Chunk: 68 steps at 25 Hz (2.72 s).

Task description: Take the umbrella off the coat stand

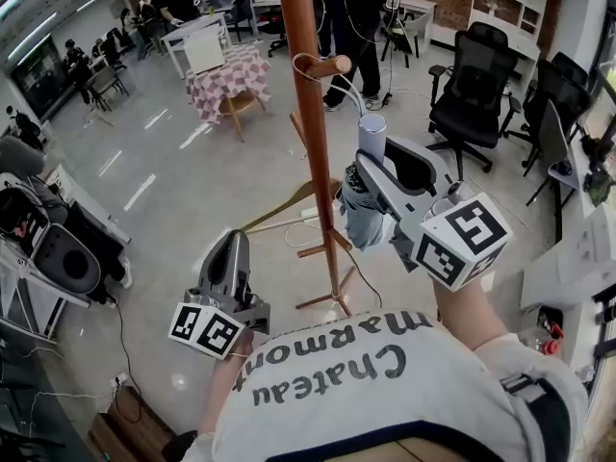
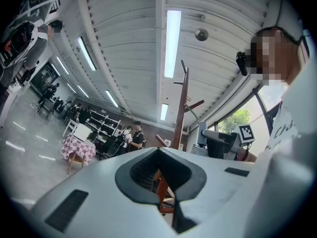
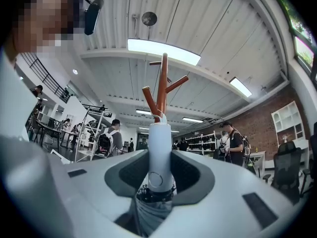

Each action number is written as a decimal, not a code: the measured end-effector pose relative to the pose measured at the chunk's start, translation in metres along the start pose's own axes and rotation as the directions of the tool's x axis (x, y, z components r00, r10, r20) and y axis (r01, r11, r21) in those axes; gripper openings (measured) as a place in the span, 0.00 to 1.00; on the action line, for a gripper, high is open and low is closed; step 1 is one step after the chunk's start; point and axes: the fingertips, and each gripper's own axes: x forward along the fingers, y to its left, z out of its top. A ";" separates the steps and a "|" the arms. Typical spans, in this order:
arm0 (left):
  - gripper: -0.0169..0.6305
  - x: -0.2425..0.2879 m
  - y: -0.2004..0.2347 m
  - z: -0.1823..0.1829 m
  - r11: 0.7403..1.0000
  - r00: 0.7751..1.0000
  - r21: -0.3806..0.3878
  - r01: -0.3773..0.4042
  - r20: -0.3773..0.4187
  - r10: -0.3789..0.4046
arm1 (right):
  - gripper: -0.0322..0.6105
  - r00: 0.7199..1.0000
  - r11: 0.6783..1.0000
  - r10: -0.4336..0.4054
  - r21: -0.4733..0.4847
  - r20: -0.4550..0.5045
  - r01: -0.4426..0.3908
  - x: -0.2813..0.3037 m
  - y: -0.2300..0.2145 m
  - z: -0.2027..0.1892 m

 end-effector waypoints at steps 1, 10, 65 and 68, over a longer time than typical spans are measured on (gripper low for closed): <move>0.06 0.001 -0.002 -0.001 1.000 1.000 -0.001 0.004 0.000 -0.004 | 0.28 1.000 1.000 -0.003 -0.002 0.005 0.003 -0.003 -0.001 0.002; 0.06 -0.003 0.000 -0.003 1.000 1.000 -0.008 0.013 -0.002 -0.013 | 0.28 0.998 0.999 -0.053 -0.011 0.032 0.053 -0.016 -0.007 0.012; 0.06 -0.008 -0.013 -0.001 1.000 1.000 -0.026 0.010 0.027 -0.009 | 0.28 0.974 0.998 -0.002 -0.067 0.228 0.018 -0.059 0.009 0.091; 0.06 -0.009 -0.014 0.000 1.000 1.000 -0.029 0.010 0.030 -0.010 | 0.28 0.973 0.998 -0.005 -0.067 0.229 0.021 -0.061 0.010 0.093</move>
